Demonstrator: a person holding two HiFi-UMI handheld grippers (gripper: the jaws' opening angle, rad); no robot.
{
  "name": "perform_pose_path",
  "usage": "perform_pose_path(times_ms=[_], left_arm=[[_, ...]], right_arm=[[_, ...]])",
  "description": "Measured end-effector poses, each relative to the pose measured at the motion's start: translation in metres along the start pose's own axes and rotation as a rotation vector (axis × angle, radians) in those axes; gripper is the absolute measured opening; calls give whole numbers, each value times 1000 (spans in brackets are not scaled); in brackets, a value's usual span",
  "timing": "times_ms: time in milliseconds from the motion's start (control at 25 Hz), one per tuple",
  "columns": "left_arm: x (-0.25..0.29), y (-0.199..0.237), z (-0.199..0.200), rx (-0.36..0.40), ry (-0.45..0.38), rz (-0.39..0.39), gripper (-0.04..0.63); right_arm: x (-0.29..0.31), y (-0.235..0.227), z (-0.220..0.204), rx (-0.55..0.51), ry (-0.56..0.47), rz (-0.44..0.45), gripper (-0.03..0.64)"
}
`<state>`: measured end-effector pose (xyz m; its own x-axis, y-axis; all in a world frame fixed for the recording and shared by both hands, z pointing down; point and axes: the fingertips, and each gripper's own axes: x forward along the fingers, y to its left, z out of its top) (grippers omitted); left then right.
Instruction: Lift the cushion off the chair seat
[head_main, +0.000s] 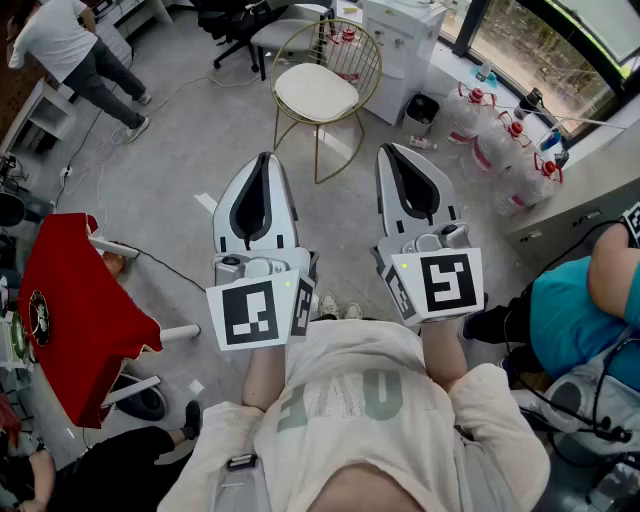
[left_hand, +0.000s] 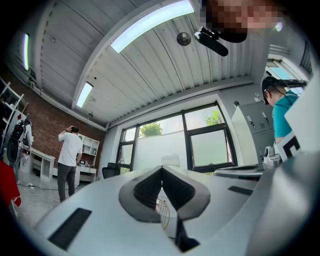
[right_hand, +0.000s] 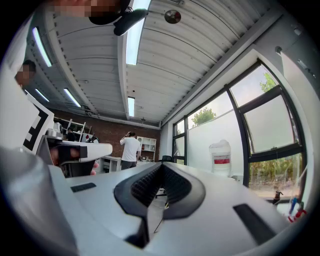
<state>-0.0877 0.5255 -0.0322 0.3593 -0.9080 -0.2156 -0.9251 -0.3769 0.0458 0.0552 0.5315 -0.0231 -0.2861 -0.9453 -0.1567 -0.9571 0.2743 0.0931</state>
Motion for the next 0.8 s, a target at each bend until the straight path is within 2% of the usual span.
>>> perform_pose_path(times_ms=[440, 680, 800], left_arm=[[4, 15, -1, -3, 1, 8, 12], [10, 33, -10, -11, 10, 1, 12], [19, 43, -9, -4, -6, 7, 12]], right_arm=[[7, 1, 1, 10, -10, -13, 17], [19, 6, -9, 107, -20, -11, 17], [31, 5, -10, 108, -25, -14, 17]])
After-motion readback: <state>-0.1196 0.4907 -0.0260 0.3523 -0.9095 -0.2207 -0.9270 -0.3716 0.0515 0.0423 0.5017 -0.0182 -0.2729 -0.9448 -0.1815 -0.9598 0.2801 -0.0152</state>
